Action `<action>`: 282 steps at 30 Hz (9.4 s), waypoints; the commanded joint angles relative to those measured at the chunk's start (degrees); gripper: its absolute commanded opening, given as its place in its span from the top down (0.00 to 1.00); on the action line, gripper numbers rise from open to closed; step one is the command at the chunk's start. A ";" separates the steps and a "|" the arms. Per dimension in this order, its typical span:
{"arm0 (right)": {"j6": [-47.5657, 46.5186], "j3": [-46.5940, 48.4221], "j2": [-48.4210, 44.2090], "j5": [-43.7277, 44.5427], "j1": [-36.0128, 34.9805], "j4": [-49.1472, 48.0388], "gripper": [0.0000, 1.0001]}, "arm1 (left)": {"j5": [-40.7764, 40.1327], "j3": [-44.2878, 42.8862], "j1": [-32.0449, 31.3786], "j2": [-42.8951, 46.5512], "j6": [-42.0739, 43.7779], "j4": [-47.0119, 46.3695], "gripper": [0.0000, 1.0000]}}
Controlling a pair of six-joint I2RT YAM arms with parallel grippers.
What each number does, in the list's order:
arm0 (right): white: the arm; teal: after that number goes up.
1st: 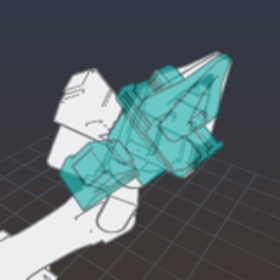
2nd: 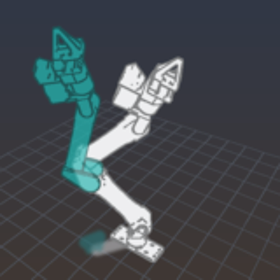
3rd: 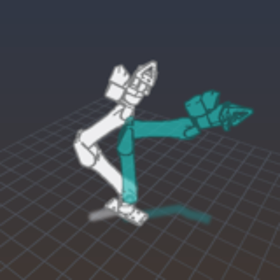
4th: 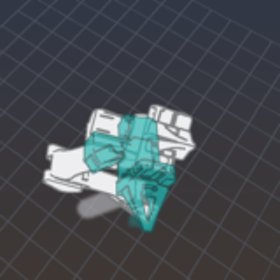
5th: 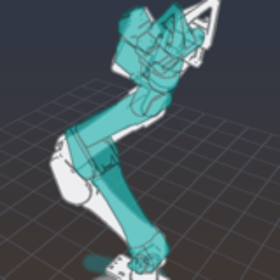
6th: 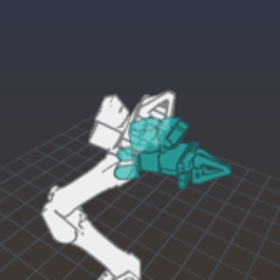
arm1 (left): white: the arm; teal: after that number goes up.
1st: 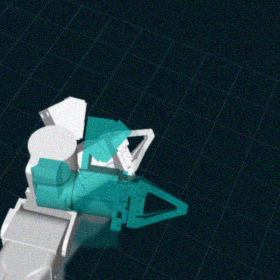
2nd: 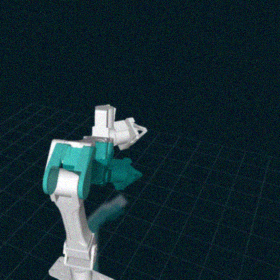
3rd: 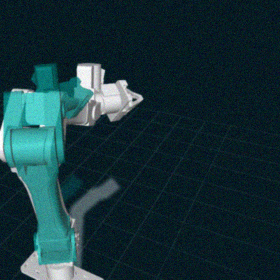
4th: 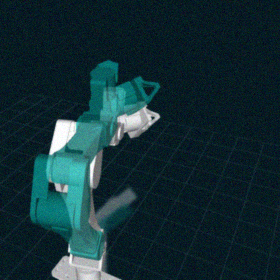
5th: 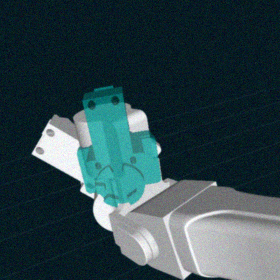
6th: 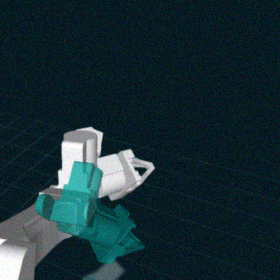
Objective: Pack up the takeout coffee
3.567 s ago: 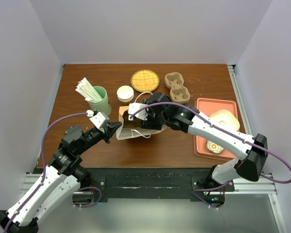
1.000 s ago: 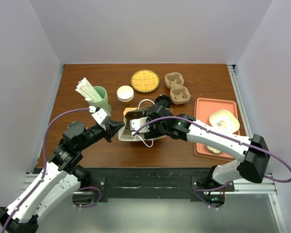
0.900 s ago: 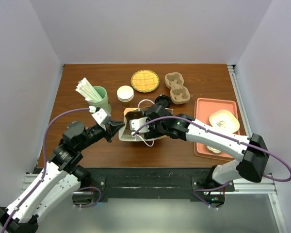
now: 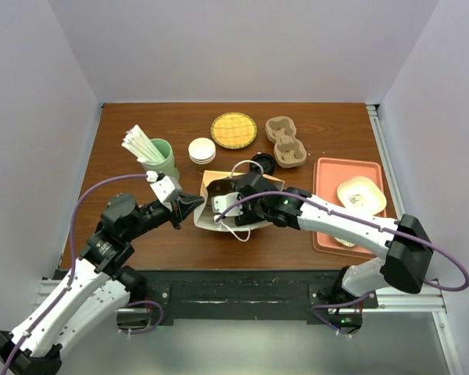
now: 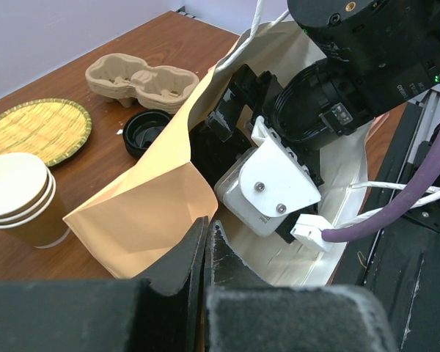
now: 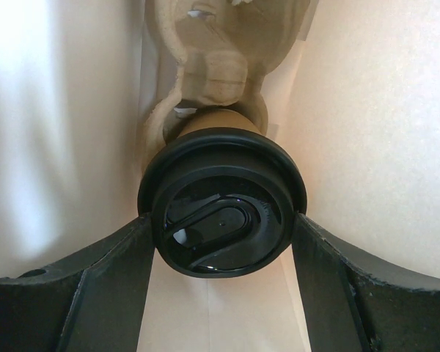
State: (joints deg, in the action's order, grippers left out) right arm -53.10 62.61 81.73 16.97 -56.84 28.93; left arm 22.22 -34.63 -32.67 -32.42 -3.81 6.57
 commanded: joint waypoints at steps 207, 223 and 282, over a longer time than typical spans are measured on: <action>7.40 -12.42 -1.58 1.40 0.94 -12.84 0.68 | 3.97 -4.04 -0.12 -4.84 -5.41 -1.12 1.00; 9.16 -13.13 0.09 0.43 2.08 -13.28 0.66 | 3.89 -3.86 -0.12 -4.93 -5.50 -1.47 1.00; 8.54 -1.71 -3.51 -6.16 3.14 -4.41 0.13 | -3.58 -10.37 -0.12 -9.94 -8.40 3.89 1.00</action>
State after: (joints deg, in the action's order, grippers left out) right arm -45.32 57.54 79.55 12.49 -54.02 23.46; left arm 19.05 -41.80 -32.71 -42.09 -11.46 10.87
